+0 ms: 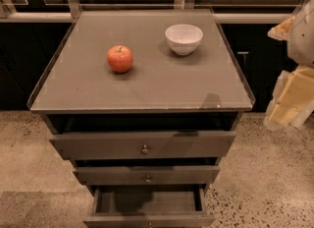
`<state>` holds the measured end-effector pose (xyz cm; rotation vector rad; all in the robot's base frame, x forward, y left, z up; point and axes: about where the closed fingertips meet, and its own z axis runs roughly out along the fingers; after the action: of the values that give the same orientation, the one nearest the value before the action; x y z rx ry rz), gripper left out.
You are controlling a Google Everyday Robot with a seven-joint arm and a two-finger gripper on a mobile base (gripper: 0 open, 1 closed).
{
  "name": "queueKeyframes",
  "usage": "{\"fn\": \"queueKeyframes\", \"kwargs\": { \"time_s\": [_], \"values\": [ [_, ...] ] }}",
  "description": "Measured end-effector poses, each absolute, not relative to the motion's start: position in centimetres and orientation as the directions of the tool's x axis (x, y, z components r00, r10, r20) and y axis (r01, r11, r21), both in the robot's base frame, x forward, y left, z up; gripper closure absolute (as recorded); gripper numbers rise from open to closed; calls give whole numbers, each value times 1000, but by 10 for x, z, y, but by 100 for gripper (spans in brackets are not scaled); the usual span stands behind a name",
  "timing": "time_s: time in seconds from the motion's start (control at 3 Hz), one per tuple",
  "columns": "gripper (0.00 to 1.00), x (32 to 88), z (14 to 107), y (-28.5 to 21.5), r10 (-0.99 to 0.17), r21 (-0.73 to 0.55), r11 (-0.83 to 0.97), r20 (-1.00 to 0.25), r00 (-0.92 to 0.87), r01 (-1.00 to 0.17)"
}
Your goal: Close bottom drawer
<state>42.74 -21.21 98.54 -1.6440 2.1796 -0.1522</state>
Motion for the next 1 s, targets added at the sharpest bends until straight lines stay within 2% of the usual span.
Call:
{"fn": "queueKeyframes", "kwargs": {
  "time_s": [0.33,0.67,1.0],
  "values": [
    [0,396,963,-203,-881,-302,423,-357,-310,-854],
    [0,375,912,-186,-775,-211,552,-488,-403,-807],
    [0,363,834,-165,-684,-81,608,-559,-468,-790]
  ]
}}
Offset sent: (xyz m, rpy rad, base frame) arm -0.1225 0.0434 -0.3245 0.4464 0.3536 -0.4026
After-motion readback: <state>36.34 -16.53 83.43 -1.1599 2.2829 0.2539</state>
